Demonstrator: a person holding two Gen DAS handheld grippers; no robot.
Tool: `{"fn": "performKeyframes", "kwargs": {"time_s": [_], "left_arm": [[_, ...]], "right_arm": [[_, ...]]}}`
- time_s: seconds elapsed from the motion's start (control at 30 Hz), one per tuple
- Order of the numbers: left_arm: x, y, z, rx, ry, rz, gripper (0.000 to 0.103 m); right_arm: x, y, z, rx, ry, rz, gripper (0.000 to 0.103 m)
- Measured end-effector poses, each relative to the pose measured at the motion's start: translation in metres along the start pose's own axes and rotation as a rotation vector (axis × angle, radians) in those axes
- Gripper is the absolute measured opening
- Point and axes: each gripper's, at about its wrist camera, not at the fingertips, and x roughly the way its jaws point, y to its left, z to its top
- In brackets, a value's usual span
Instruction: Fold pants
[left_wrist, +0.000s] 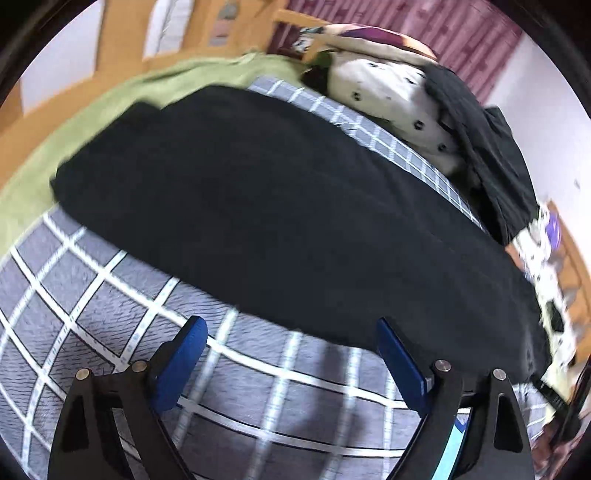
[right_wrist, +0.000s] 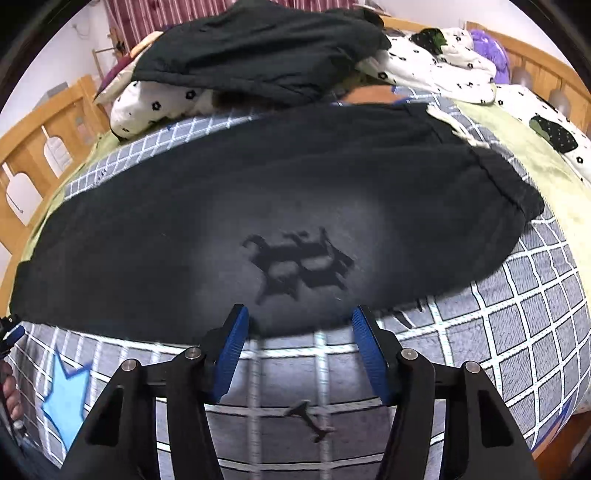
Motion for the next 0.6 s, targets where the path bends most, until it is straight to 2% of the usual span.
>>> {"fn": "performKeyframes", "kwargs": {"time_s": [0.07, 0.2, 0.27, 0.33, 0.4, 0.43, 0.47, 0.5, 0.53, 0.57, 0.6], "left_arm": [[0.003, 0.008, 0.0, -0.031, -0.005, -0.031, 0.087], [0.01, 0.013, 0.005, -0.076, -0.015, -0.09, 0.087], [0.016, 0.016, 0.01, -0.093, -0.023, -0.101, 0.086], [0.02, 0.014, 0.013, -0.094, -0.032, -0.094, 0.083], [0.024, 0.01, 0.018, -0.089, -0.029, -0.067, 0.071], [0.025, 0.011, 0.02, -0.094, -0.03, -0.058, 0.068], [0.026, 0.011, 0.023, -0.109, -0.031, -0.047, 0.059], [0.027, 0.011, 0.025, -0.116, -0.031, -0.038, 0.042], [0.026, 0.012, 0.027, -0.116, -0.029, -0.025, 0.031], [0.026, 0.011, 0.029, -0.107, -0.026, -0.013, 0.013], [0.024, 0.008, 0.033, -0.086, -0.03, -0.007, 0.013]], "right_arm": [[0.003, -0.012, -0.004, 0.024, -0.002, 0.014, 0.059], [0.012, -0.036, -0.007, 0.155, 0.04, 0.07, 0.06], [0.018, -0.044, -0.007, 0.213, 0.054, 0.126, 0.061], [0.024, -0.049, -0.007, 0.241, 0.056, 0.144, 0.062], [0.029, -0.05, -0.005, 0.257, 0.039, 0.146, 0.062], [0.031, -0.05, -0.003, 0.27, 0.025, 0.147, 0.062], [0.033, -0.05, -0.001, 0.287, 0.013, 0.154, 0.062], [0.034, -0.05, 0.001, 0.302, 0.005, 0.162, 0.056], [0.035, -0.049, 0.003, 0.314, -0.009, 0.173, 0.031], [0.035, -0.047, 0.005, 0.311, -0.014, 0.175, 0.017], [0.033, -0.044, 0.008, 0.306, -0.021, 0.173, 0.014]]}}
